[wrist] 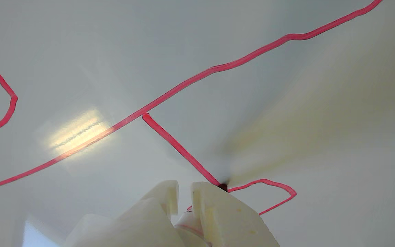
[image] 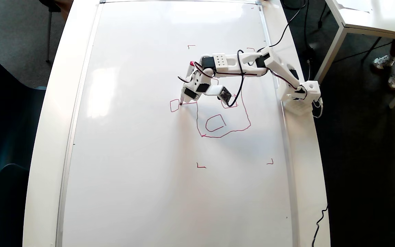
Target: Draw on a whiteboard a robot head using a pen attached to the gripper
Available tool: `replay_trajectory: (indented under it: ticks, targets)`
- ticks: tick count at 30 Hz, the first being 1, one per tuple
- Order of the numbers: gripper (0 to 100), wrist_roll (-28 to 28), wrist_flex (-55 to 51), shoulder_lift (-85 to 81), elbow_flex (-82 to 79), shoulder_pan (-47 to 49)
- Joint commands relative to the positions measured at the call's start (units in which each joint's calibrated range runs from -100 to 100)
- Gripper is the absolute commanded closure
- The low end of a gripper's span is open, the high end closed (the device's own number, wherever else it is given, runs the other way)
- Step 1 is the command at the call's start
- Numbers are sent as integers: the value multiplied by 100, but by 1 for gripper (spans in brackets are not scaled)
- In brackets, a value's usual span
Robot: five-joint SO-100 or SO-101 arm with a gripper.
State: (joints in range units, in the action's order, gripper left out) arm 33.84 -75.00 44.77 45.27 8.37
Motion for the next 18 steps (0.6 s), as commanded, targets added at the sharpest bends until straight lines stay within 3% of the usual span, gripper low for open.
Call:
replay_trajectory:
  ticks: [1,11,18]
  targets:
    - [99,-71,-67,-842,89,-97]
    - [99,-1197,1184,-2267,-301,-598]
    - [99,-1588,2374,-4230,-2970,-657]
